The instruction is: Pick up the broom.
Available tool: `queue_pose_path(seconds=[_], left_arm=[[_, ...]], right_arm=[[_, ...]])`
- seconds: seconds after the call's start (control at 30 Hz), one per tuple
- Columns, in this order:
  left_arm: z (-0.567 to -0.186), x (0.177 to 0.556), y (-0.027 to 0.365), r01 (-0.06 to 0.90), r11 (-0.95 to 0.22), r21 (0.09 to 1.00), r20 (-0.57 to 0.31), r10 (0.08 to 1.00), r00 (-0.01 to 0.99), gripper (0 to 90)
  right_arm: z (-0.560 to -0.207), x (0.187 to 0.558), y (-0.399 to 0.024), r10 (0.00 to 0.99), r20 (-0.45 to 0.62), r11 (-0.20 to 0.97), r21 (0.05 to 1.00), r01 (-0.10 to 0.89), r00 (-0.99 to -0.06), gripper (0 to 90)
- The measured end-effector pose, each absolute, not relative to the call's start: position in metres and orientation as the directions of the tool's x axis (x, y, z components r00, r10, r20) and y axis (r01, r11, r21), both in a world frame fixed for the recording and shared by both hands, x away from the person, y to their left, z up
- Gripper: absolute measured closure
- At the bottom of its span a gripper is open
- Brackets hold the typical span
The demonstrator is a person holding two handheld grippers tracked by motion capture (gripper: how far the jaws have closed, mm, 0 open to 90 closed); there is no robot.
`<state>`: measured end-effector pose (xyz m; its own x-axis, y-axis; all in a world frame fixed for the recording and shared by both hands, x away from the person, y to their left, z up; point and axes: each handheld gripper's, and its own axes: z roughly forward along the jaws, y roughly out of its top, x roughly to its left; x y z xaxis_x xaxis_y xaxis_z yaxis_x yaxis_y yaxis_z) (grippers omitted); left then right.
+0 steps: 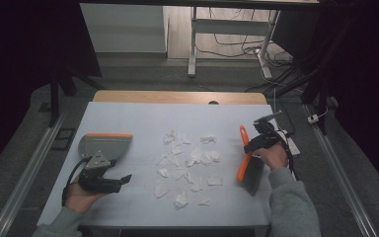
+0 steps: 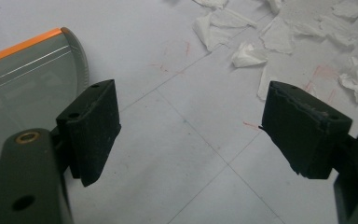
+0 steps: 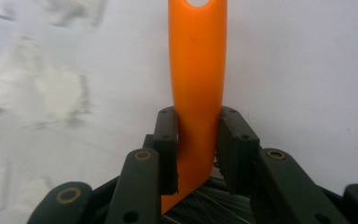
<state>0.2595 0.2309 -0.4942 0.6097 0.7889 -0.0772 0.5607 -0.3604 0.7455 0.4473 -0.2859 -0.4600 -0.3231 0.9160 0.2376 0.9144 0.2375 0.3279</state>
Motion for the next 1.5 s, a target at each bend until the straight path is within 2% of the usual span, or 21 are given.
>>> queue_pose_path(seconds=[0.03,0.07,0.2,0.57,0.77,1.0,1.5], left_arm=[[-0.494,0.260,0.231,0.561,-0.358,0.746,-0.077,0.791,0.607,20.4],[-0.494,0.260,0.230,0.561,-0.358,0.747,-0.077,0.791,0.607,20.4],[-0.494,0.262,0.228,0.558,-0.355,0.750,-0.078,0.790,0.608,20.7],[-0.494,0.264,0.229,0.561,-0.347,0.751,-0.079,0.797,0.598,21.0],[-0.494,0.266,0.225,0.558,-0.347,0.754,-0.078,0.796,0.600,21.2],[-0.491,0.268,0.213,0.530,-0.331,0.781,-0.088,0.782,0.617,22.2],[-0.473,0.272,0.162,0.431,-0.372,0.822,-0.032,0.725,0.688,23.2]], right_arm=[[-0.453,0.441,-0.292,0.900,0.273,0.226,0.372,0.900,-0.339,70.6],[-0.453,0.441,-0.292,0.900,0.273,0.226,0.372,0.900,-0.339,70.6],[-0.441,0.430,-0.297,0.847,0.364,0.193,0.470,0.861,-0.388,70.7],[-0.429,0.417,-0.302,0.767,0.405,0.126,0.666,0.736,-0.498,70.7],[-0.422,0.410,-0.306,0.736,0.402,0.093,0.736,0.670,-0.544,70.7],[-0.414,0.403,-0.302,0.697,0.414,0.070,0.772,0.631,-0.585,70.7],[-0.416,0.396,-0.269,0.622,0.456,0.028,0.799,0.600,-0.636,70.6]])
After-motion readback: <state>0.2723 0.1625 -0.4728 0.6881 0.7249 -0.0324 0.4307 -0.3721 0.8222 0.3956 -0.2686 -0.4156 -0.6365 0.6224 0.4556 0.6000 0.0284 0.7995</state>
